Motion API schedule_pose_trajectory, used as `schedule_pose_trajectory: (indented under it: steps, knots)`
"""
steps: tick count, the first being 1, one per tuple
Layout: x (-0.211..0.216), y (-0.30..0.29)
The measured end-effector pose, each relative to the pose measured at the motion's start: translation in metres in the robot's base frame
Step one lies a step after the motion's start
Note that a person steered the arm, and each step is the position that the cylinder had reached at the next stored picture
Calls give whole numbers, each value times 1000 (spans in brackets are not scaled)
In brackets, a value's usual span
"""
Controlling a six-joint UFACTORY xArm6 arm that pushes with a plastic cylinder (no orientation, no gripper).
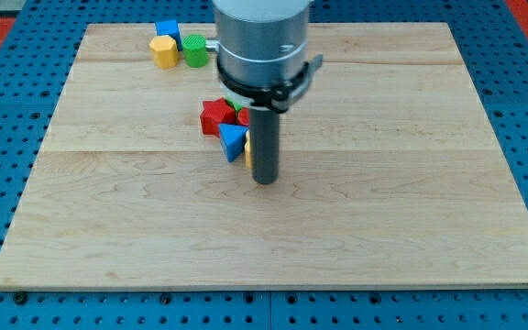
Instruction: Slightly move the yellow hexagon into the green circle
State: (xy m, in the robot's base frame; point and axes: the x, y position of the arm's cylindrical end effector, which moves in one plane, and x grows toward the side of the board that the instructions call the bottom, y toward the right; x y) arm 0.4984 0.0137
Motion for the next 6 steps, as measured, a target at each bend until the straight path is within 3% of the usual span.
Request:
schedule_pose_trajectory:
  steps: [1, 2, 3, 4, 5, 6]
  knots:
    - [11, -55]
    - [-16, -220]
    - [-104, -318]
    - [-167, -310]
    - [-215, -245]
    - [-230, -203]
